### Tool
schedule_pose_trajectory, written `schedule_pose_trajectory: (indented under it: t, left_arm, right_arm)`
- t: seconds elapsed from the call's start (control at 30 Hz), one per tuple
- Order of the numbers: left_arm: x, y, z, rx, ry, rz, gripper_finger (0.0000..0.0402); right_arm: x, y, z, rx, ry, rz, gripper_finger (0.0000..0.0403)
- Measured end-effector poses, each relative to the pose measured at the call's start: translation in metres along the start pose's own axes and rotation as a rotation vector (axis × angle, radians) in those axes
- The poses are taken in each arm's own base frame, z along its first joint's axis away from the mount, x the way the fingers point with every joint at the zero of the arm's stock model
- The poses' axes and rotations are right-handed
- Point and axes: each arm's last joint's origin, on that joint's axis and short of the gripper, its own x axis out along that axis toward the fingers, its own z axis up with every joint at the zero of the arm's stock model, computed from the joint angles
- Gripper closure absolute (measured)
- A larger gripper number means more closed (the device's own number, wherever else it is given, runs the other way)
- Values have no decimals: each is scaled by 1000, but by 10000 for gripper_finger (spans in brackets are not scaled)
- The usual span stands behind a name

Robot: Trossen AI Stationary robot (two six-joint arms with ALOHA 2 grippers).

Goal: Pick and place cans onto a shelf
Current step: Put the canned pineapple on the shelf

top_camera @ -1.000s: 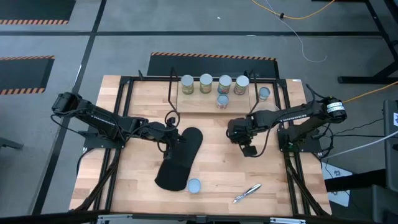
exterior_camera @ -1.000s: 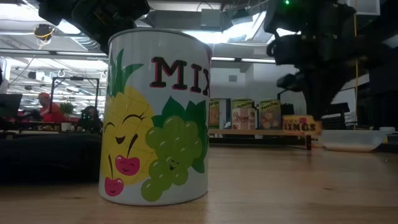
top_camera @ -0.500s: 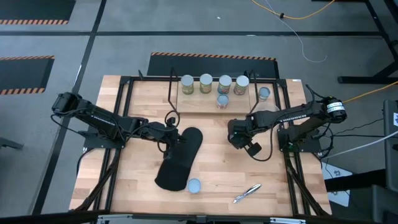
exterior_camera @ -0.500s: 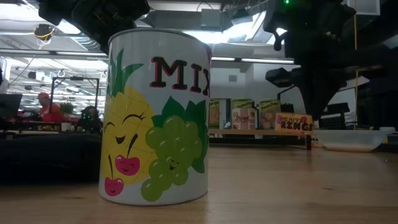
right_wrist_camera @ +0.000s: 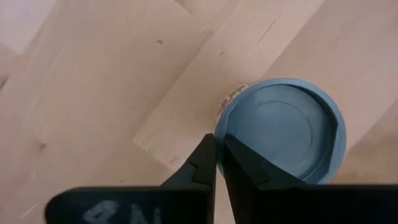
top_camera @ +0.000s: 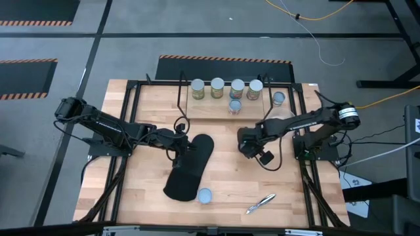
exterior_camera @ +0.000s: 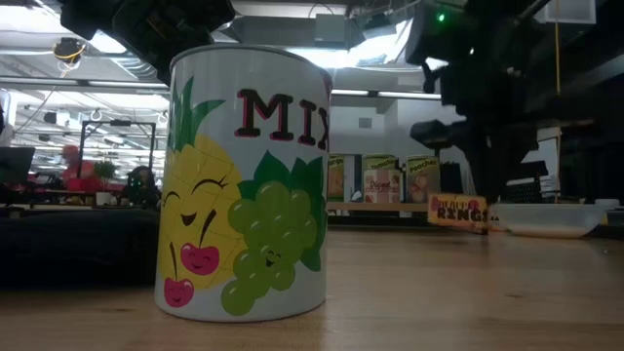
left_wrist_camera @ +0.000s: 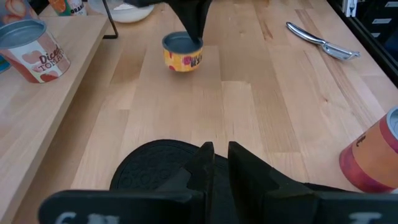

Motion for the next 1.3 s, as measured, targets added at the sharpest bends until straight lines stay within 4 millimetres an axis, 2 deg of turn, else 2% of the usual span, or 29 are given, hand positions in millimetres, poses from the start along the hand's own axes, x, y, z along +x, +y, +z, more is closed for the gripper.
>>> schedule_pose_trajectory:
  t: [0.23,0.9,1.3]
  left_arm:
    - [0,0,0,0,0,0,360]
    - [0,0,0,0,0,0,360]
    - [0,0,0,-2,0,0,360]
  right_arm:
    - [14,-2,1,3,32,22,376]
    - [16,-5,5,0,2,-9,375]
    - [16,-6,5,6,-2,-13,295]
